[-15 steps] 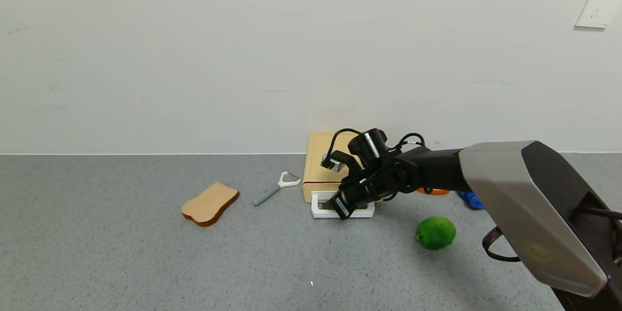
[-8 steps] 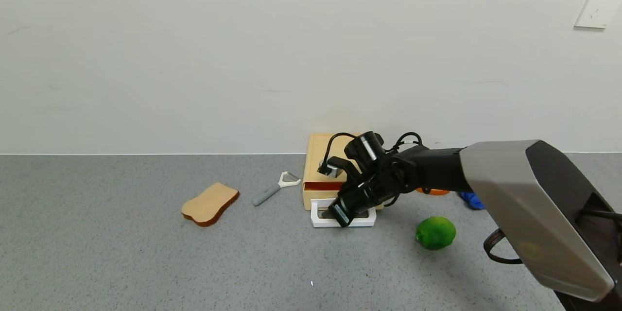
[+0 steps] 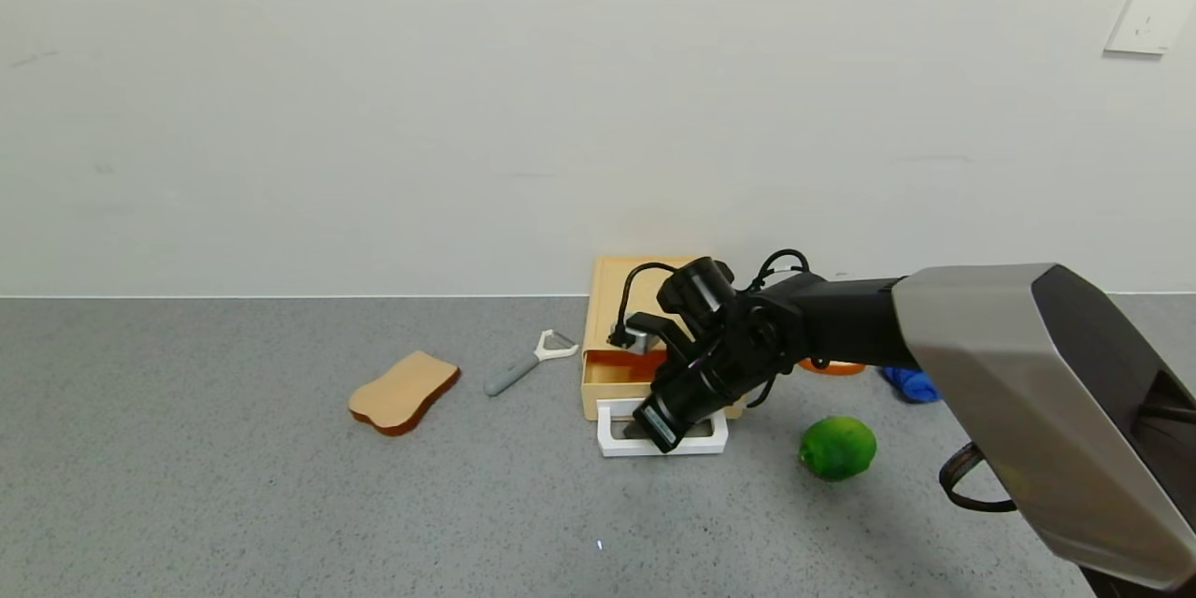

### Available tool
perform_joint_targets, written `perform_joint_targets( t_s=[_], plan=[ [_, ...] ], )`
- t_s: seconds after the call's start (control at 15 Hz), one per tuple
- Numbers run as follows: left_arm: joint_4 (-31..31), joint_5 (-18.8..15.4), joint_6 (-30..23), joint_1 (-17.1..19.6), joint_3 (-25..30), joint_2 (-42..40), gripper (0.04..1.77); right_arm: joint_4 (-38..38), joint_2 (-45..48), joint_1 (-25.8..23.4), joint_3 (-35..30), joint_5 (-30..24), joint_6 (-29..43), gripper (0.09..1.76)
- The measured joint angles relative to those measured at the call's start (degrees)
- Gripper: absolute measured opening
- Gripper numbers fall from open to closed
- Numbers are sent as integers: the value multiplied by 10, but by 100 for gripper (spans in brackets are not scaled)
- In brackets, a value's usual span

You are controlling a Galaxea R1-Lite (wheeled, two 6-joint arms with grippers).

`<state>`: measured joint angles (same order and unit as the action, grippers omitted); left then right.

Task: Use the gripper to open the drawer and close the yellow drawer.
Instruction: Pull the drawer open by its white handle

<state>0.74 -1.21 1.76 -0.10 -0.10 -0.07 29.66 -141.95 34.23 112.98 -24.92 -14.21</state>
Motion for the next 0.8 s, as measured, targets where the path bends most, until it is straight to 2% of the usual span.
perform_joint_targets(
  t_s=[0.33,0.8],
  plan=[
    [0,0,0,0,0,0,172,29,6,7,-5,6,15,12],
    [0,0,0,0,0,0,172,29,20,25,-39,30,37,12]
  ],
)
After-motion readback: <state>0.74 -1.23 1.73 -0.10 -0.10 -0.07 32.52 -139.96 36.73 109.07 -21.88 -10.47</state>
